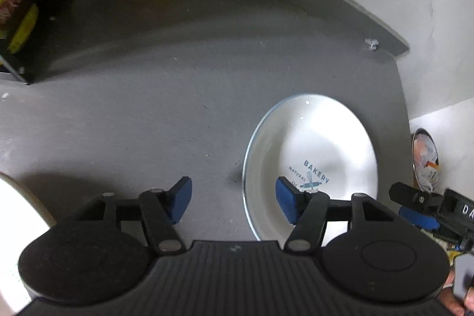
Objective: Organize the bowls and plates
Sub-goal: 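Close the right gripper on the 'BAKERY' plate rim while the left gripper grips it too, then lift the 'BAKERY' plate with both grippers and carry it over the plate stack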
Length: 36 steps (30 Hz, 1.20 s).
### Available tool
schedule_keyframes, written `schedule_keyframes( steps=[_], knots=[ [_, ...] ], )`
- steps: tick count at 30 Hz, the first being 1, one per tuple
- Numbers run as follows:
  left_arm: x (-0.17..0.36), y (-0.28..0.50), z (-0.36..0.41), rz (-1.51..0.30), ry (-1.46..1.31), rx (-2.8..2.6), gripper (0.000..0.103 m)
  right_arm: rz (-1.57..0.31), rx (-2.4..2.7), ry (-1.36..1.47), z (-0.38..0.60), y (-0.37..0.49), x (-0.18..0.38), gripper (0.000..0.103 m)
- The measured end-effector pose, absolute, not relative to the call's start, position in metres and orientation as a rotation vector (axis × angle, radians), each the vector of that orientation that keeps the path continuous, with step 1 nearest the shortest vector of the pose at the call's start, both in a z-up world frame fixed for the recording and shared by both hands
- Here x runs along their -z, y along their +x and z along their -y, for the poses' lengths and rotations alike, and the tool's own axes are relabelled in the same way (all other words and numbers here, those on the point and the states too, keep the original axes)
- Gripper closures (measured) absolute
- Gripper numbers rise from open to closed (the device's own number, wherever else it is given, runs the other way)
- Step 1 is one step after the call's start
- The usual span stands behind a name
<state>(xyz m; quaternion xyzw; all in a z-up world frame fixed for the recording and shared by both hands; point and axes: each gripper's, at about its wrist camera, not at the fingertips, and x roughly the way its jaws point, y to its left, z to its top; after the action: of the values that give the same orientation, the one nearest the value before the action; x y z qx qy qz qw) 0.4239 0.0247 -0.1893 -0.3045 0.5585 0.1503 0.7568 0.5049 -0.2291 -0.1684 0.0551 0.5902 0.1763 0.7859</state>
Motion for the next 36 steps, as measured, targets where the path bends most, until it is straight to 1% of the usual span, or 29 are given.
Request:
schedule_keyframes(
  steps=[3,4,9,12,14,17,19,21,22,23,28,32,36],
  knots=[
    [0.200,0.429,-0.023,-1.244,-0.681,-0.317,0.053,-1.315,-0.390,0.097,0.224,0.511,0.178,0.040],
    [0.203,0.430,-0.024,-1.251,-0.688,-0.317,0.054,-1.329,-0.390,0.096,0.223,0.512,0.183,0.042],
    [0.212,0.432,-0.026,-1.267,-0.704,-0.309,0.067,-1.380,-0.376,0.093,0.224,0.518,0.198,0.047],
    [0.211,0.432,-0.026,-1.256,-0.691,-0.300,0.072,-1.393,-0.378,0.084,0.220,0.517,0.204,0.050],
    [0.211,0.431,-0.026,-1.253,-0.690,-0.301,0.074,-1.411,-0.375,0.087,0.218,0.518,0.209,0.060],
    [0.213,0.429,-0.025,-1.255,-0.723,-0.277,0.082,-1.415,-0.370,0.099,0.216,0.521,0.211,0.062],
    [0.213,0.426,-0.027,-1.257,-0.746,-0.268,0.084,-1.422,-0.364,0.088,0.213,0.522,0.212,0.064],
    [0.214,0.426,-0.029,-1.261,-0.767,-0.263,0.087,-1.421,-0.371,0.077,0.210,0.521,0.212,0.071],
    [0.215,0.427,-0.030,-1.264,-0.782,-0.259,0.088,-1.427,-0.381,0.081,0.208,0.521,0.214,0.083],
    [0.216,0.427,-0.031,-1.266,-0.795,-0.254,0.091,-1.434,-0.386,0.092,0.207,0.521,0.215,0.084],
    [0.216,0.430,-0.032,-1.273,-0.793,-0.247,0.091,-1.405,-0.391,0.081,0.203,0.516,0.211,0.086],
    [0.209,0.428,-0.036,-1.233,-0.774,-0.254,0.091,-1.354,-0.433,0.093,0.204,0.511,0.197,0.091],
    [0.202,0.424,-0.044,-1.208,-0.781,-0.265,0.092,-1.314,-0.467,0.085,0.199,0.509,0.186,0.093]
  ],
)
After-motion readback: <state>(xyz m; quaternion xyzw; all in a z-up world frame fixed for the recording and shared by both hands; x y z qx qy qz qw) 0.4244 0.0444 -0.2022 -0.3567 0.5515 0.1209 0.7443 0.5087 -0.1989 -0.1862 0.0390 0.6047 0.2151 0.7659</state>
